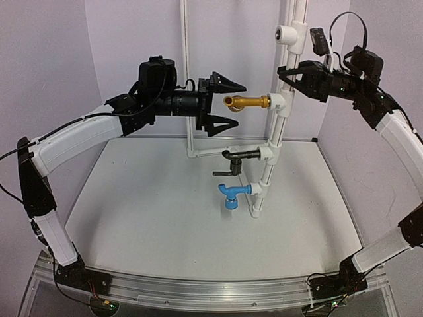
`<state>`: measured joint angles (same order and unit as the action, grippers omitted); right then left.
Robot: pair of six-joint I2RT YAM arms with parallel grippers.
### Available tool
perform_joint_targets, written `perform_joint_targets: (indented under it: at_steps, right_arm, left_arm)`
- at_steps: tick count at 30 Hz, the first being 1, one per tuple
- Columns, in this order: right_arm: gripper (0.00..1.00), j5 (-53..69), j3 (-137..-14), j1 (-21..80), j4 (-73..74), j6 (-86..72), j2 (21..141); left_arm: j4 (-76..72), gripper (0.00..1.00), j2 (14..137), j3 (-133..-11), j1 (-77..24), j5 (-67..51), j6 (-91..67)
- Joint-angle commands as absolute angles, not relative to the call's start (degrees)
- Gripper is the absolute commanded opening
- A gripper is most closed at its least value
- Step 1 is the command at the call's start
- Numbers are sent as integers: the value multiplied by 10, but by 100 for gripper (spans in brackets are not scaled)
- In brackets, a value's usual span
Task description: Install the water faucets
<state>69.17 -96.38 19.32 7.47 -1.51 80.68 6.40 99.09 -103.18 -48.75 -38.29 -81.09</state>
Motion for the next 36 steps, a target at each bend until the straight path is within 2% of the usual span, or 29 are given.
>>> perform_joint_targets:
  at_steps: [1,9,15,18,21,25,36]
  right_arm:
    - [0,678,-951,213,159,-115,829]
    - [0,679,-936,215,146,-125,819]
    - [0,673,-926,215,146,-123,815]
    - [0,677,-923,216,146,-123,813]
    - [0,680,-921,215,146,-123,810]
    - [0,686,-918,216,147,-123,806]
    - [0,699,-915,216,147,-131,797]
  left_arm:
    - [33,92,996,-1068,-488,-429,-845]
    - [12,78,1015,-1083,-497,-440,-835]
    - [-21,79,1026,-1093,-505,-459,-860]
    - [-22,72,1023,-1090,-505,-452,-856]
    - [-20,60,1012,-1079,-506,-429,-828]
    - [-6,49,984,-1059,-507,-377,-746]
    - [53,41,964,-1054,-507,-331,-402]
